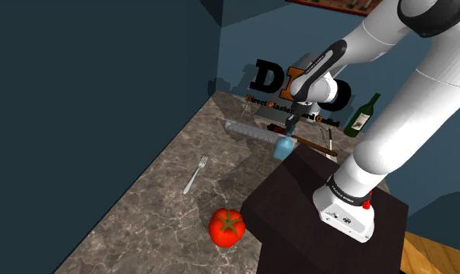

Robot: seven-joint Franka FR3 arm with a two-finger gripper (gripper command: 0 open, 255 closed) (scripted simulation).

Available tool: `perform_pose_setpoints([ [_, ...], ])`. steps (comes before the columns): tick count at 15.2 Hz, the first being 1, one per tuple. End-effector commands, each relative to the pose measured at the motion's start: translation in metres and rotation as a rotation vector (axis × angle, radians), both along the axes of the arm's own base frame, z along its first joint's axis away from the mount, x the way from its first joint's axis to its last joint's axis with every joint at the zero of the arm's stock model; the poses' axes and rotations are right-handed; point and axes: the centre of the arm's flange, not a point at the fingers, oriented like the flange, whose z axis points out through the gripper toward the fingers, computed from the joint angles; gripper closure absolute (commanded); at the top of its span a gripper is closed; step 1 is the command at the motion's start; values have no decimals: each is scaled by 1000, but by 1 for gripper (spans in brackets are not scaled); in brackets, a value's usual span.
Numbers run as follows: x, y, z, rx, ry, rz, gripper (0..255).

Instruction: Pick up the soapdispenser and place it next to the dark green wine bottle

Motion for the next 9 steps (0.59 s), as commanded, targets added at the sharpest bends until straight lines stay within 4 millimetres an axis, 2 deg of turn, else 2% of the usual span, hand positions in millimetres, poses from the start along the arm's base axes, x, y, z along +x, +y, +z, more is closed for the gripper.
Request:
perform_pose_setpoints([
  [1, 0, 0, 0, 0, 0, 0, 255],
  [2, 0, 0, 0, 0, 0, 0, 255],
  [9, 0, 0, 37, 0, 0, 0, 255],
])
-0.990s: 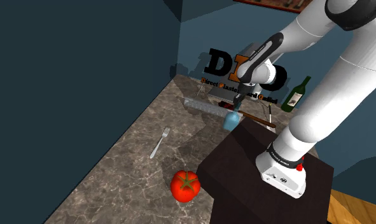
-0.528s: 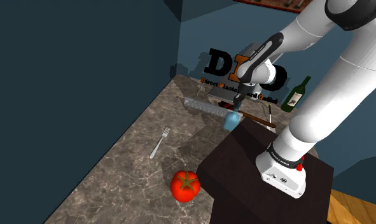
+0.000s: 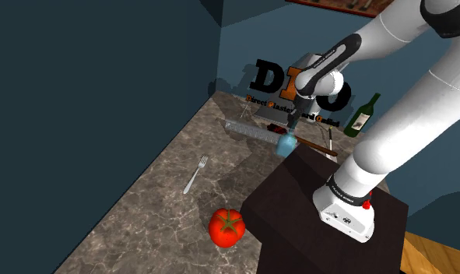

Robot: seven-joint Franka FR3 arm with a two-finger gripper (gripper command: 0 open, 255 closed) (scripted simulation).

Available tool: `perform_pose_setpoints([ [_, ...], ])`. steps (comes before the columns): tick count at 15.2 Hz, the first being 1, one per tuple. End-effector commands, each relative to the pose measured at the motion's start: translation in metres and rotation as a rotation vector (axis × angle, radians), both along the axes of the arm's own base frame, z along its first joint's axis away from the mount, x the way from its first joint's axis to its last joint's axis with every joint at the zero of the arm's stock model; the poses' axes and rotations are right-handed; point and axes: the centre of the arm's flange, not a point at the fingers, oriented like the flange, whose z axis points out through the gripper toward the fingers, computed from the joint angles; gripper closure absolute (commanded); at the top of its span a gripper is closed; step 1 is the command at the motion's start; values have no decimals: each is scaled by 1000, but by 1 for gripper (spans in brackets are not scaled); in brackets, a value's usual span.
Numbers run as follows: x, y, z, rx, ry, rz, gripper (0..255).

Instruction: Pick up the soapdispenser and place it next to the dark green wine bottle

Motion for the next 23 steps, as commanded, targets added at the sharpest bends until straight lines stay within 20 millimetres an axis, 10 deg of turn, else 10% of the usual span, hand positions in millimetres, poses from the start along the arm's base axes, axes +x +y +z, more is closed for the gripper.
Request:
perform_pose_setpoints([
  [1, 0, -1, 10, 0, 0, 0, 255],
  [23, 0, -1, 126, 0, 0, 0, 255],
])
